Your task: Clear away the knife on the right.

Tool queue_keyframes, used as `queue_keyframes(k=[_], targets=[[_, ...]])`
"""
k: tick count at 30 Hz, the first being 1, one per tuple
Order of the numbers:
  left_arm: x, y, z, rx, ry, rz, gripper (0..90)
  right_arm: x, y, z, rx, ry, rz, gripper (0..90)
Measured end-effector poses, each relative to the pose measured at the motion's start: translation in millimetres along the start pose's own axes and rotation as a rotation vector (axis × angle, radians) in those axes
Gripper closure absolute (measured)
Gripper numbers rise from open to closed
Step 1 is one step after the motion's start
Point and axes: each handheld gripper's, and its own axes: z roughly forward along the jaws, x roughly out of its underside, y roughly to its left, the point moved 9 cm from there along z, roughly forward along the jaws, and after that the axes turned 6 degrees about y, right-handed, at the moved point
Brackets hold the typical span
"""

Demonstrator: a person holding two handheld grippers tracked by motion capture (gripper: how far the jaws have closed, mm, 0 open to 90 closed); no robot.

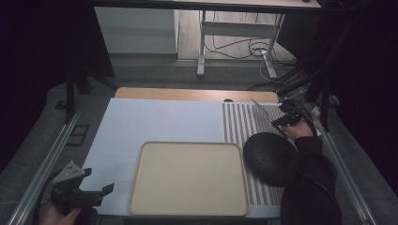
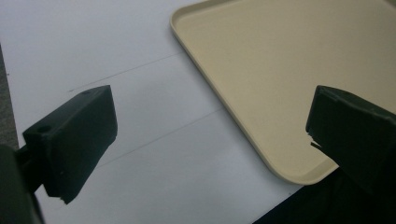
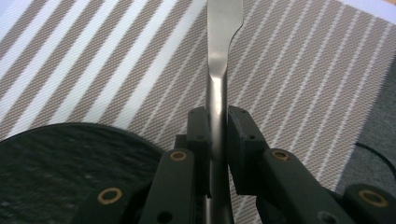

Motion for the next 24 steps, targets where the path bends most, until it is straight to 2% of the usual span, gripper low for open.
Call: queue_keyframes(k=[1,9,24], targets=[[0.0,-0.1,0.0,0.0,0.0,0.001,2.5,0.6,5.4,-1.5,-0.004,-0.003,-0.009,80.2],[-0.1,-0.3,0.2,-0.001,0.0,0.003,2.6,3.1,22.9,-8.8,-0.017,-0.014,-0.027,80.2],[-0.2,-0.7,0.4,-0.003,0.003,0.009,2.6,17.7,75.1,-12.1,-0.055,0.008,-0.108,80.1]])
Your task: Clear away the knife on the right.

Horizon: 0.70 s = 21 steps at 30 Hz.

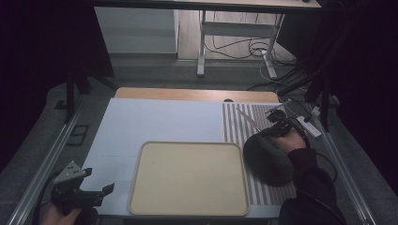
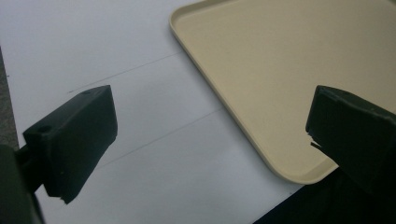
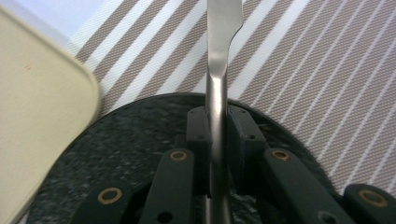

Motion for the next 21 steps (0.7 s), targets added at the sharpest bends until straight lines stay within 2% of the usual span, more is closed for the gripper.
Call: queue_keyframes(k=[12,17,18,19,20,21], targets=[[-0.2,0.3,-0.5,0.001,-0.006,-0.002,2.6,9.6,32.4,-0.7,-0.03,0.007,-0.045,80.1],[-0.3,0.2,-0.5,0.0,-0.005,-0.001,2.6,15.9,53.9,-1.5,-0.051,0.013,-0.072,80.1],[-0.3,0.2,-0.5,0.0,-0.005,0.0,2.6,15.9,53.9,-1.5,-0.051,0.013,-0.072,80.1],[-0.3,0.2,-0.5,0.0,-0.005,0.0,2.6,18.1,61.5,-1.4,-0.059,0.015,-0.083,80.1],[-0.3,0.2,-0.5,0.0,-0.005,0.0,2.6,18.1,61.5,-1.4,-0.059,0.015,-0.083,80.1],[-0.3,0.2,-0.5,0.0,-0.005,0.0,2.6,20.4,69.4,-1.2,-0.067,0.018,-0.097,80.1]])
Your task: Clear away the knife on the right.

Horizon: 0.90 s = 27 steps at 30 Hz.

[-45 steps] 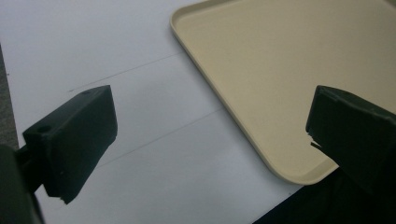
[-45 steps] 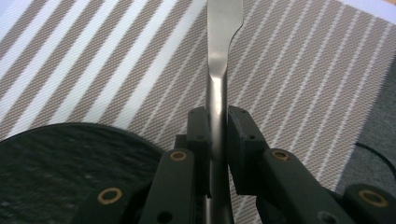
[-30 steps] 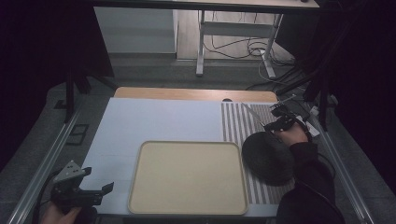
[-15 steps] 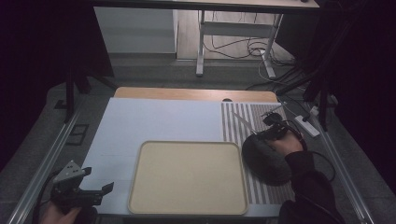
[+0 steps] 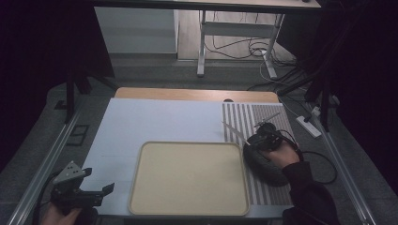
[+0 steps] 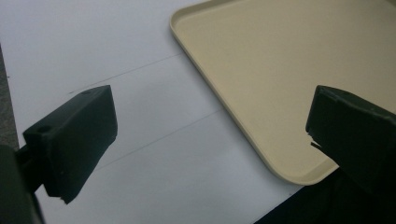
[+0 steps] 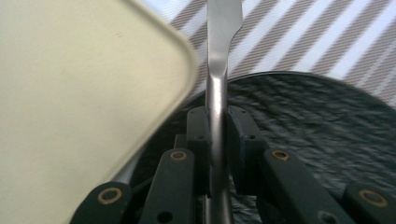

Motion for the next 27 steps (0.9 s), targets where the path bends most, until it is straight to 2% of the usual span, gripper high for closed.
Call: queue_keyframes(k=[3,6,9,10,11,12,13,16,17,18,19,20,21,27], targets=[[0.0,0.0,0.0,0.0,0.001,0.001,2.6,1.4,8.0,0.5,-0.005,0.003,-0.012,80.1],[-0.1,-0.1,0.1,0.0,0.0,0.001,2.6,5.0,27.6,3.1,-0.027,0.014,-0.037,80.1],[-0.1,-0.1,0.2,0.0,0.001,0.002,2.6,6.1,37.5,4.3,-0.036,0.017,-0.053,80.1],[-0.1,-0.1,0.2,-0.001,0.001,0.002,2.6,6.6,47.0,4.7,-0.042,0.017,-0.065,80.1],[-0.1,-0.1,0.2,-0.001,0.001,0.003,2.6,6.6,47.0,4.7,-0.042,0.017,-0.065,80.1],[-0.1,-0.1,0.2,-0.001,0.001,0.003,2.6,6.8,56.1,4.5,-0.056,0.012,-0.074,80.1],[-0.1,-0.1,0.2,-0.001,0.002,0.004,2.6,6.8,56.1,4.5,-0.056,0.012,-0.074,80.1],[-0.1,-0.1,0.3,-0.001,0.002,0.004,2.6,9.0,74.5,5.4,-0.072,0.012,-0.092,80.1],[-0.1,-0.1,0.3,-0.001,0.003,0.004,2.6,9.0,74.5,5.4,-0.072,0.012,-0.092,80.1],[-0.1,-0.2,0.3,-0.002,0.003,0.005,2.6,10.8,83.8,6.5,-0.081,0.017,-0.1,80.1],[-0.1,-0.2,0.3,-0.002,0.003,0.006,2.6,10.8,83.8,6.5,-0.081,0.017,-0.1,80.1],[-0.1,-0.2,0.4,-0.003,0.004,0.006,2.6,12.8,93.0,7.9,-0.092,0.026,-0.111,80.1],[-0.1,-0.2,0.4,-0.003,0.004,0.006,2.6,12.8,93.0,7.9,-0.092,0.026,-0.111,80.1],[-0.2,-0.5,0.7,-0.003,0.005,0.006,2.6,18.4,123.7,17.3,-0.129,0.059,-0.147,80.1]])
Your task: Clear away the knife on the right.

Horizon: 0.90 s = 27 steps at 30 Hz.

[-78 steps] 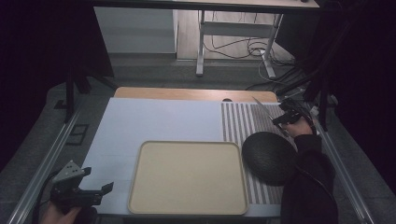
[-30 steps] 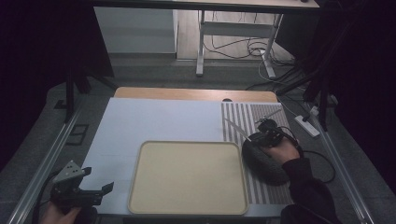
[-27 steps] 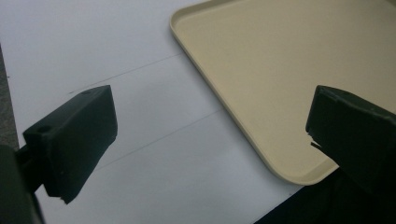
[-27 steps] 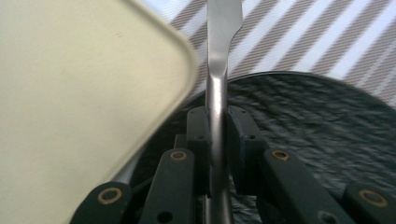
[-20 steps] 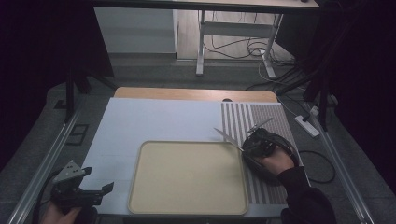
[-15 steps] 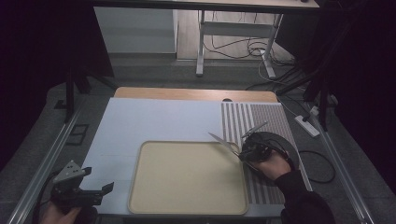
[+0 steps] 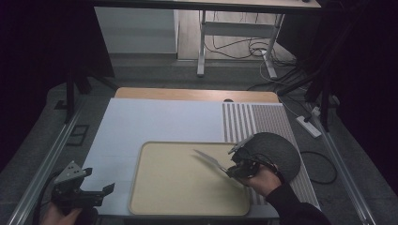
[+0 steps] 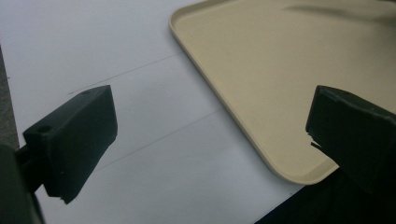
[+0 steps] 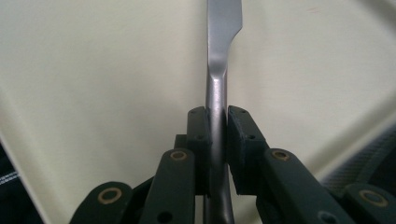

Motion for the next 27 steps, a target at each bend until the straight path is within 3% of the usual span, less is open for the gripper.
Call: queue_keyframes(k=[8,9,11,15,17,18,19,20,22,25,27], targets=[[0.0,-0.2,0.2,-0.001,0.001,0.003,2.6,5.5,17.1,18.7,-0.013,0.079,-0.045,79.9],[0.1,-0.2,0.2,-0.002,0.001,0.004,2.6,8.4,20.7,24.0,-0.023,0.11,-0.061,79.7],[0.1,-0.3,0.2,-0.002,0.002,0.003,2.6,8.9,23.7,25.5,-0.044,0.117,-0.069,78.9],[0.2,-0.2,0.4,-0.003,0.005,0.005,2.6,0.8,23.6,17.3,-0.055,0.061,-0.065,80.5],[0.2,-0.3,0.6,-0.004,0.008,0.007,2.7,-6.7,23.5,13.8,-0.067,0.032,-0.057,86.2],[0.2,-0.5,0.7,-0.005,0.009,0.01,2.7,-10.1,25.2,13.4,-0.074,0.028,-0.067,89.8],[0.2,-0.6,0.7,-0.006,0.008,0.012,2.7,-17.5,30.0,15.2,-0.073,0.032,-0.111,89.9],[0.2,-0.7,0.8,-0.007,0.009,0.012,2.7,-17.5,30.0,15.2,-0.073,0.032,-0.111,89.9],[0.3,-0.6,0.9,-0.007,0.01,0.012,2.7,-31.5,39.9,25.7,-0.064,0.034,-0.189,89.9],[0.5,-0.4,0.8,-0.006,0.01,0.011,2.7,-40.2,44.5,34.6,-0.051,0.041,-0.233,89.9],[0.4,-0.4,0.7,-0.005,0.009,0.01,2.7,-49.5,49.8,47.6,-0.068,0.046,-0.263,89.9]])
